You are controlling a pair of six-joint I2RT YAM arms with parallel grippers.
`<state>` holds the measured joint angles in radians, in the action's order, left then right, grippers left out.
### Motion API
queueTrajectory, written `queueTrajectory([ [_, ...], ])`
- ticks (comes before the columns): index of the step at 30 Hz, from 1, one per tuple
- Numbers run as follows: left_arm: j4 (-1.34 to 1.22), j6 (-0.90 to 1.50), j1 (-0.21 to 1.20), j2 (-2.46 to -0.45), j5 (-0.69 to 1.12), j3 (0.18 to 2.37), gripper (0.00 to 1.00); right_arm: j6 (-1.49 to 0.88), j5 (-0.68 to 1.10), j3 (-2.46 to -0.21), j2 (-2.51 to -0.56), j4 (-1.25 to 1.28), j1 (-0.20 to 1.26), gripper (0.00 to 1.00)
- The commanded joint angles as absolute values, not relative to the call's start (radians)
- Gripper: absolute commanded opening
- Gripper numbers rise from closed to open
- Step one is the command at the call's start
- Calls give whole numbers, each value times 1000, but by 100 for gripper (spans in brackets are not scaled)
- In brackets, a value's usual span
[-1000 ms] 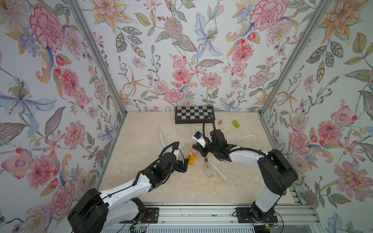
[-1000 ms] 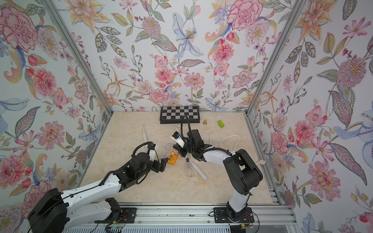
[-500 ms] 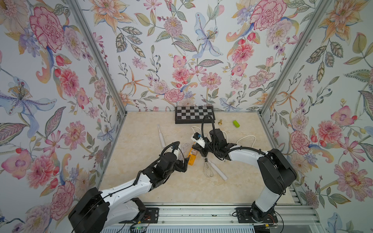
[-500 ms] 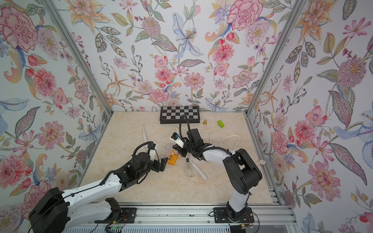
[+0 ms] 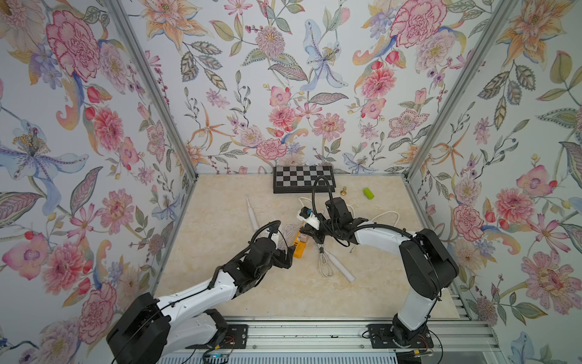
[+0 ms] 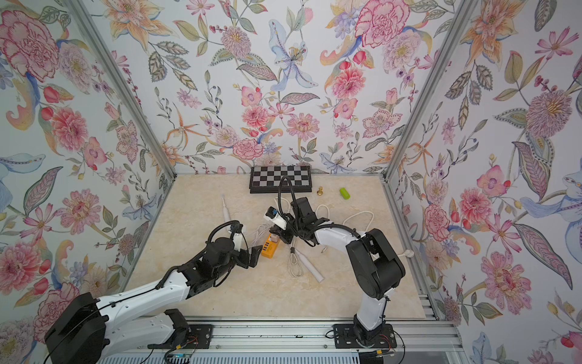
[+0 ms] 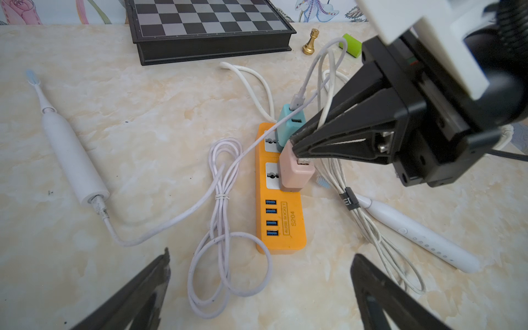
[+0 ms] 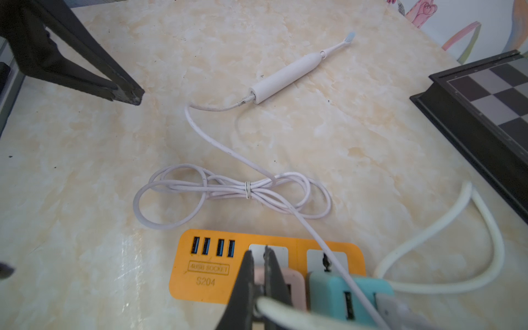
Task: Charge the electric toothbrush
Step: Insert the charging cable into the plug.
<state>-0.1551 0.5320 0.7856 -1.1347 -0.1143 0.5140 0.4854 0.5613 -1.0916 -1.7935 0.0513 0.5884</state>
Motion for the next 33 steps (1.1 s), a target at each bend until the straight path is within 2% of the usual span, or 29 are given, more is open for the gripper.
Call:
queueTrajectory([
  [1,-135,531,786,-1144,-147,548,99,539,544,-1068,-1831,-78,595,0],
  [14,-129,519,787,-1146,-138,560,99,479,479,-904,-1816,68,614,0],
  [20,-128,520,786,-1134,-135,559,99,454,493,-896,-1849,80,615,0],
  [25,-128,522,785,-1128,-134,556,99,428,483,-876,-1790,140,618,0],
  [28,-123,526,787,-1133,-133,560,99,426,490,-902,-1768,146,621,4],
  [33,-126,532,787,-1130,-129,559,99,430,490,-940,-1759,155,627,19],
])
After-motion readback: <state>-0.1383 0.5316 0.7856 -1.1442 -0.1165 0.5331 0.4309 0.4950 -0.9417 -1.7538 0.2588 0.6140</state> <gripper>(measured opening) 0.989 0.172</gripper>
